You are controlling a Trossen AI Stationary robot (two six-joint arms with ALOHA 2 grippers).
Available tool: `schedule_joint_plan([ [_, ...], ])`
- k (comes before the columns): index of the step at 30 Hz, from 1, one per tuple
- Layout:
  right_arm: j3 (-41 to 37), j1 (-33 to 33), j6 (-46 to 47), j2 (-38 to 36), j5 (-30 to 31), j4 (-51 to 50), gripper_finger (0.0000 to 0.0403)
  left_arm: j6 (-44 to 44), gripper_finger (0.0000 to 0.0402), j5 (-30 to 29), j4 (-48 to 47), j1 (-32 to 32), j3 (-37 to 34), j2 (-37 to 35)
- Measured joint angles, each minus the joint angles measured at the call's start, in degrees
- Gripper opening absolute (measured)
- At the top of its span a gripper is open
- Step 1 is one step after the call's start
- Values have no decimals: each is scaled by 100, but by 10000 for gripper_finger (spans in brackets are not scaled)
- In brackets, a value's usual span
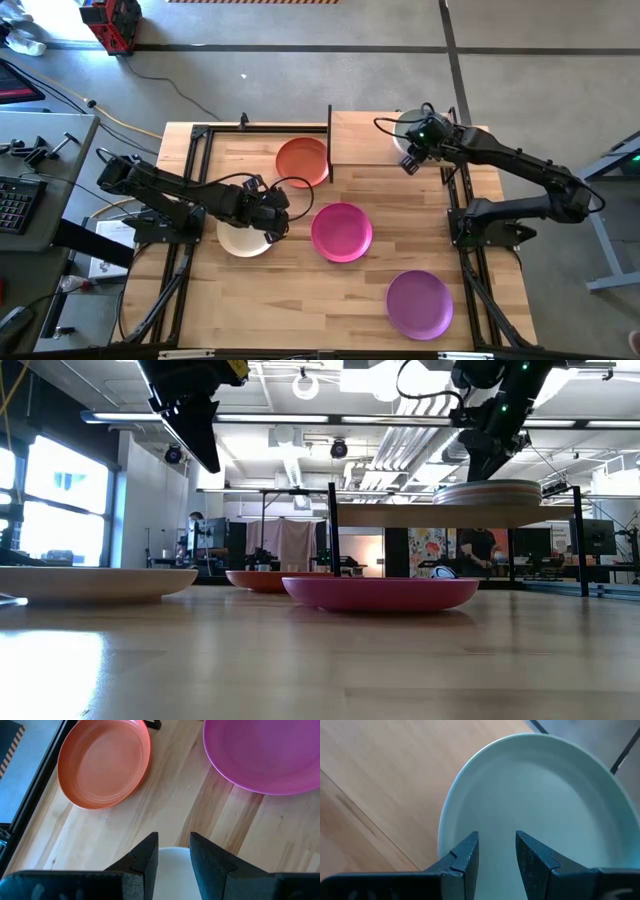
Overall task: Place and stack plates onto a shelf
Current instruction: Stack the light blue plate on top of the peach plate on the shelf, then put the orange plate on the shelf
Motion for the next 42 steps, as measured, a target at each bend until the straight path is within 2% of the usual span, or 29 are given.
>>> schedule_joint_plan([
  [5, 0, 7, 15, -264, -20, 37, 106, 0, 101, 0, -5, 0, 0, 0],
  [8, 0, 7, 132, -436, -304, 36, 106, 0, 101, -2, 15, 0, -55, -2],
  [11, 0, 7, 327, -606, -1025, 124, 106, 242, 101, 2, -22, 28, -219, -2],
  [16, 0, 160, 681, -763, -2739, 407, 106, 1088, 101, 0, 184, 187, -517, -2],
  [20, 0, 581, 795, -819, -3352, 759, 106, 1840, 101, 23, 388, 392, -672, -2],
  [26, 0, 1307, 709, -820, -3379, 1519, 106, 3031, 101, 186, 1063, 971, -790, -2],
  [30, 0, 1644, 433, -820, -3319, 1843, 106, 3753, 101, 861, 1626, 1497, -915, -2],
  [34, 0, 1802, 346, -818, -3073, 1835, 106, 4254, 101, 1259, 1922, 1976, -995, -2],
  [42, 0, 1818, 345, -818, -3052, 1834, 106, 5285, 101, 1792, 2241, 2694, -997, 127],
])
